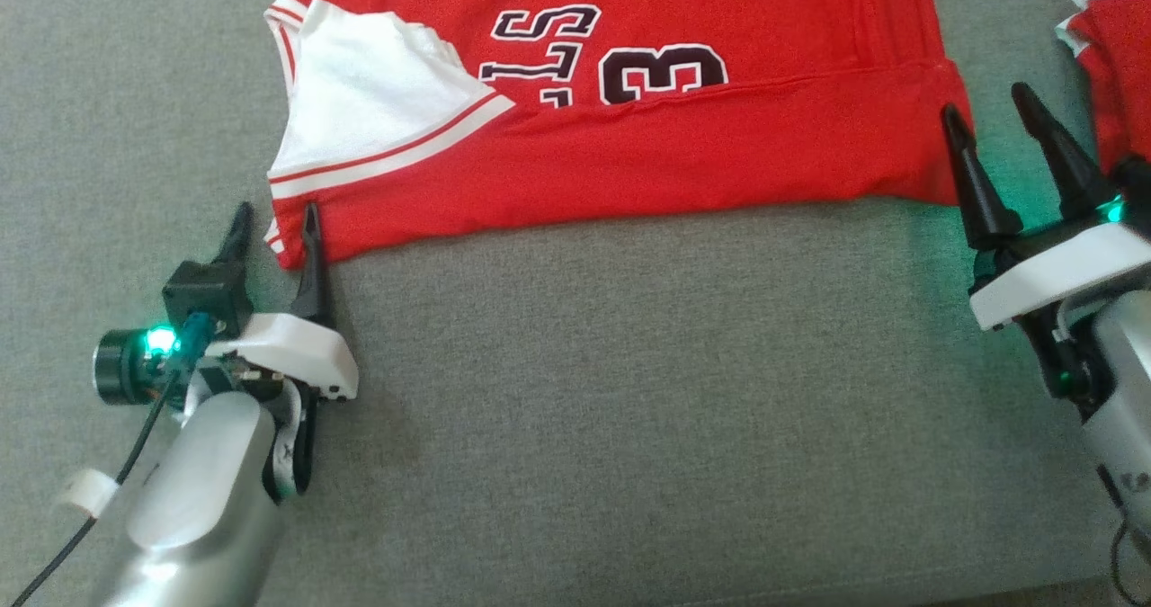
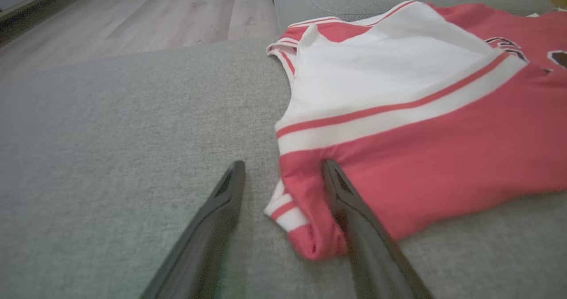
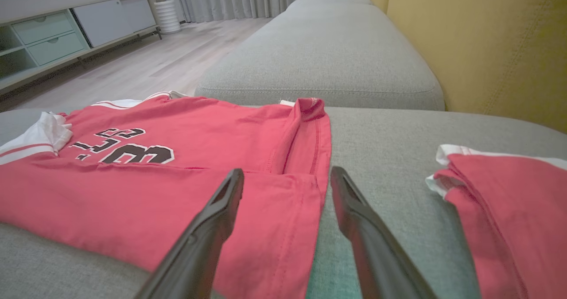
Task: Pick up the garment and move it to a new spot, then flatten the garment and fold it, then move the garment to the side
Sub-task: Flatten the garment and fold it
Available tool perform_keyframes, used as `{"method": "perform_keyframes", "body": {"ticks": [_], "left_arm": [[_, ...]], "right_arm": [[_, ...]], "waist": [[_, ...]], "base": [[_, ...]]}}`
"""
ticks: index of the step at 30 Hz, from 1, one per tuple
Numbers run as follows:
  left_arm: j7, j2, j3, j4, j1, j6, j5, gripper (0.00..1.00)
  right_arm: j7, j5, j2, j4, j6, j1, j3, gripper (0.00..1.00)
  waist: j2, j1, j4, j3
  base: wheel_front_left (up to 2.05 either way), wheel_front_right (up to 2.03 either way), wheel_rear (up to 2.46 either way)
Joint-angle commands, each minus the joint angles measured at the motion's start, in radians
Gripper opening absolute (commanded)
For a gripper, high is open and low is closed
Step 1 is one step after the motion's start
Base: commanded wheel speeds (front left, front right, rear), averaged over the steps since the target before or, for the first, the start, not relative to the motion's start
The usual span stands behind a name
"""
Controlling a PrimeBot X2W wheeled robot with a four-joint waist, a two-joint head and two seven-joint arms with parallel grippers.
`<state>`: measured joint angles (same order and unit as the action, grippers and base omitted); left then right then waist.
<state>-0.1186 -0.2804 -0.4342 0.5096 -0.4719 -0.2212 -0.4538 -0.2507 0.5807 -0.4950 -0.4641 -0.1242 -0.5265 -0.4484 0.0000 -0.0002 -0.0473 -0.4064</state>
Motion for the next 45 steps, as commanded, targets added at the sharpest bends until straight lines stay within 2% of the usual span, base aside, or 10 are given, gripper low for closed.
{"method": "perform_keyframes", "body": {"ticks": [1,2,6,15,16,18,36,43,44,45], "left_arm": [[0.029,-0.017,0.032,0.005,0.021,-0.009,-0.016,0.72],[0.040,-0.015,0.030,-0.002,0.031,-0.007,-0.023,0.67],[0.088,-0.009,0.005,-0.062,0.088,0.012,-0.043,0.00],[0.060,-0.047,-0.017,-0.212,0.129,0.025,-0.020,0.00],[0.053,-0.053,-0.017,-0.218,0.126,0.021,-0.012,0.00],[0.044,-0.066,-0.021,-0.227,0.118,0.019,0.003,0.00],[0.096,-0.145,-0.099,-0.395,0.369,0.010,0.003,0.00],[0.138,-0.165,-0.116,-0.469,0.436,0.010,-0.020,0.00],[0.138,-0.170,-0.116,-0.469,0.432,0.010,-0.015,0.00],[0.137,-0.172,-0.111,-0.469,0.418,0.008,-0.014,0.73]], "right_arm": [[-0.011,0.006,-0.006,0.010,-0.007,0.025,-0.010,1.00],[-0.011,0.014,-0.002,-0.001,-0.007,0.028,-0.015,1.00],[-0.011,0.050,0.013,-0.071,-0.007,0.033,-0.054,1.00],[0.060,0.177,0.067,-0.255,-0.007,-0.015,-0.126,1.00],[0.081,0.196,0.074,-0.272,-0.007,-0.017,-0.136,0.85],[0.101,0.223,0.073,-0.288,-0.007,-0.020,-0.158,0.00],[0.131,0.369,-0.227,-0.060,-0.007,0.247,-0.248,0.00],[0.133,0.347,-0.254,0.002,-0.007,0.336,-0.184,0.02],[0.130,0.328,-0.253,0.001,-0.007,0.339,-0.168,0.85],[0.129,0.288,-0.240,0.008,-0.007,0.340,-0.143,1.00]], "waist": [[0.0000,0.0002,-0.001,0.008],[0.0000,0.0002,-0.001,0.014],[0.0000,0.0002,0.003,0.040],[0.0000,0.0002,0.031,0.078],[0.0000,0.0002,0.034,0.082],[0.0000,0.0002,0.042,0.091],[0.0000,0.0002,0.059,0.180],[0.0000,0.0002,0.053,0.171],[0.0000,0.0002,0.051,0.168],[0.0000,0.0002,0.045,0.162]], "base": [[0.00,0.00,0.00],[0.00,0.00,0.00],[0.00,0.00,0.00],[0.00,0.00,0.00],[0.00,0.00,0.00],[0.00,0.00,0.00],[0.00,0.00,0.00],[0.00,0.00,0.00],[0.00,0.00,0.00],[0.00,0.00,0.00]]}}
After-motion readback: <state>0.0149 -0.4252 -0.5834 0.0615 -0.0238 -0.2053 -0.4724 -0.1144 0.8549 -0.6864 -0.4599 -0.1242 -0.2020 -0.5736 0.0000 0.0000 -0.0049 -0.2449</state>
